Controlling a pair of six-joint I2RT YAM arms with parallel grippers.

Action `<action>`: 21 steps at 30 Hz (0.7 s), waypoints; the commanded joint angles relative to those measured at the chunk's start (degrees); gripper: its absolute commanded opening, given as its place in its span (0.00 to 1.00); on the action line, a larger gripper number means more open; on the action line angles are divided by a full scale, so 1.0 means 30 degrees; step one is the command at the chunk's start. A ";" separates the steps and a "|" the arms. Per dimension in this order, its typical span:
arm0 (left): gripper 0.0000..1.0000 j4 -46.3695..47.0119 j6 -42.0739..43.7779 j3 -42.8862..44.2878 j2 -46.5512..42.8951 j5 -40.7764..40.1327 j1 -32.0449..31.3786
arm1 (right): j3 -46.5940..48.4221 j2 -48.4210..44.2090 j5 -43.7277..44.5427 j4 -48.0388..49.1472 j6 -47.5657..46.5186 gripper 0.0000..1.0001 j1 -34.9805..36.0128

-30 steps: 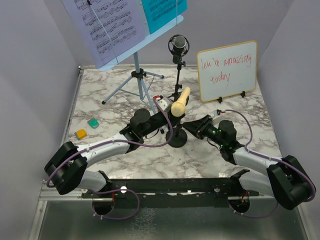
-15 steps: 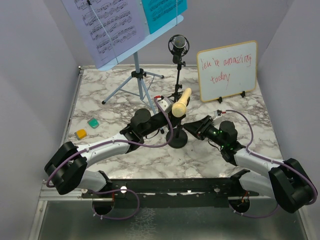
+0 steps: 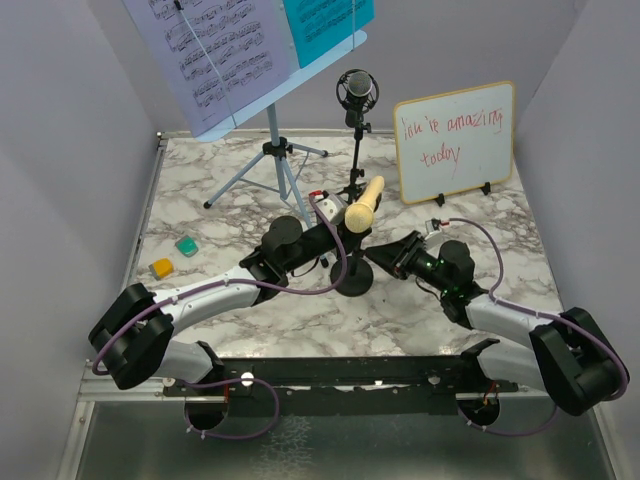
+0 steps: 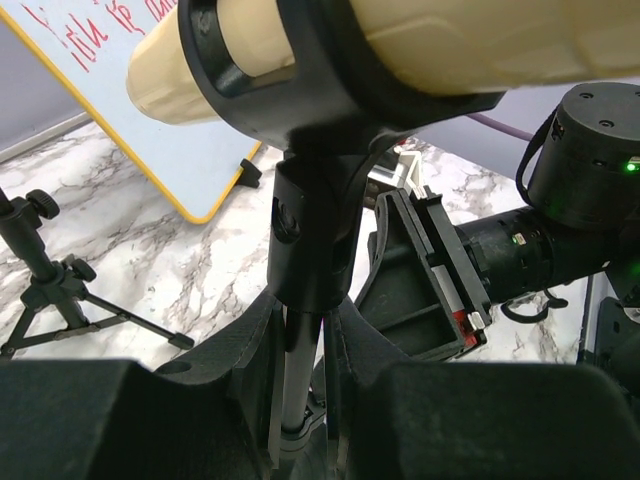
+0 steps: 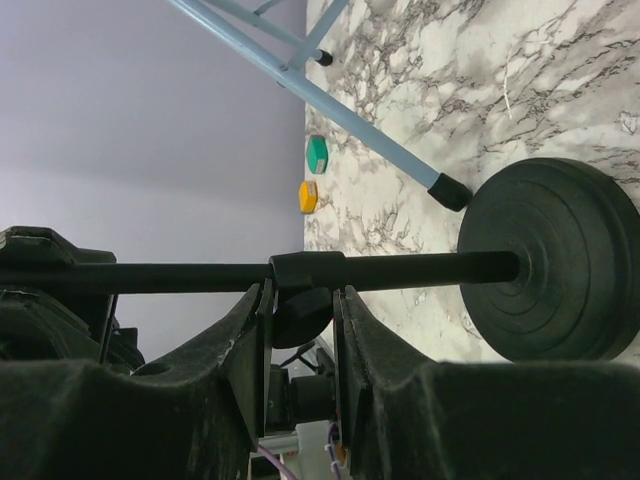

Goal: Pack up the instrument practice props
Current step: Unscrew the knob on the microphone stand.

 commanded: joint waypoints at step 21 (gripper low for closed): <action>0.00 -0.3271 -0.1311 0.0432 0.1681 0.1848 0.1118 | -0.0263 0.0210 -0.5441 0.3738 -1.9029 0.01 0.0586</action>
